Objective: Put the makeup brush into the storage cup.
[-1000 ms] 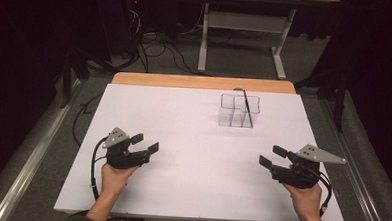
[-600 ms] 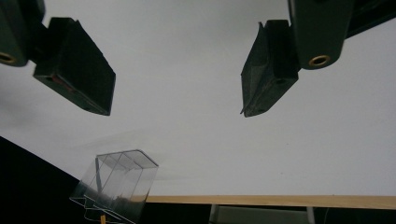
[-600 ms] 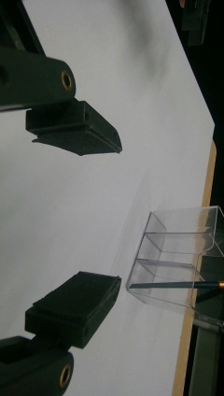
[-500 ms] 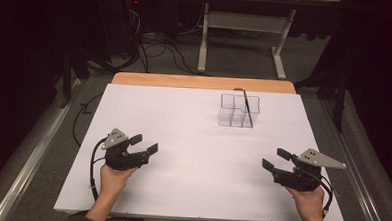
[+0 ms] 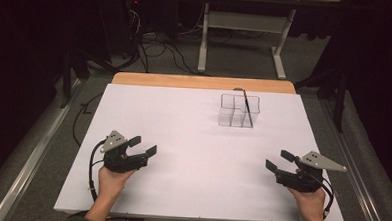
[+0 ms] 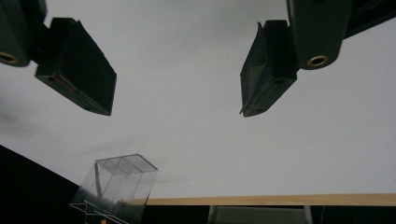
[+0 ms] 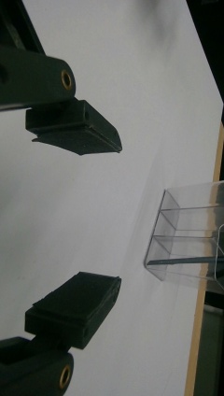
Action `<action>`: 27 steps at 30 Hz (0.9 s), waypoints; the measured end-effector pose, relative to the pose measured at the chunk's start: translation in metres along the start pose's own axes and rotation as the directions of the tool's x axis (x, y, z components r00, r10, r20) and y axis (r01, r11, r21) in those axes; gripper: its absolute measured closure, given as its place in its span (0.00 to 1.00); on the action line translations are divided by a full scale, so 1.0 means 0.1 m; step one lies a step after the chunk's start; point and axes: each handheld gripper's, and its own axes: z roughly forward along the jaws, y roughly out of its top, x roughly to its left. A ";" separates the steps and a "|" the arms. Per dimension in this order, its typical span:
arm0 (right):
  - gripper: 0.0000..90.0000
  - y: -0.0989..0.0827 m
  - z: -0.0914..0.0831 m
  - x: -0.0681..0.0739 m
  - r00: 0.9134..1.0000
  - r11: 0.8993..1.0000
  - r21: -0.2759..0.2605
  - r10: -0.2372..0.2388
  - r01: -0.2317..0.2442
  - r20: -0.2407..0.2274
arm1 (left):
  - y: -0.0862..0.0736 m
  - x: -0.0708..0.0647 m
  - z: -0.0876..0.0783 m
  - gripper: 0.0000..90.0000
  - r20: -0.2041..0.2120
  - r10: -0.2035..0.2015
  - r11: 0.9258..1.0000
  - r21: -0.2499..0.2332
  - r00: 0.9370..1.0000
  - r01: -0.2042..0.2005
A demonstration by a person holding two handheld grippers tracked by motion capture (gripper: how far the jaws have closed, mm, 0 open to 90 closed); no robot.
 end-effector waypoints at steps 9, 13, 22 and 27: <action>0.34 -0.06 0.01 -0.05 1.000 1.000 -0.001 0.013 -0.013 0.008 | -0.02 0.03 -0.05 0.31 -0.016 0.001 1.000 -0.009 1.000 -0.002; 0.34 -0.08 0.03 -0.07 1.000 1.000 0.000 0.020 -0.020 0.007 | -0.02 0.04 -0.05 0.31 -0.013 0.002 1.000 -0.008 1.000 -0.002; 0.34 -0.13 0.07 -0.04 1.000 1.000 0.014 0.026 -0.026 0.004 | -0.03 0.07 -0.09 0.31 -0.017 -0.012 1.000 -0.018 1.000 0.012; 0.34 -0.13 0.06 -0.05 0.999 0.999 0.004 0.035 -0.035 0.010 | -0.03 0.06 -0.10 0.31 -0.021 -0.007 1.000 -0.015 1.000 0.006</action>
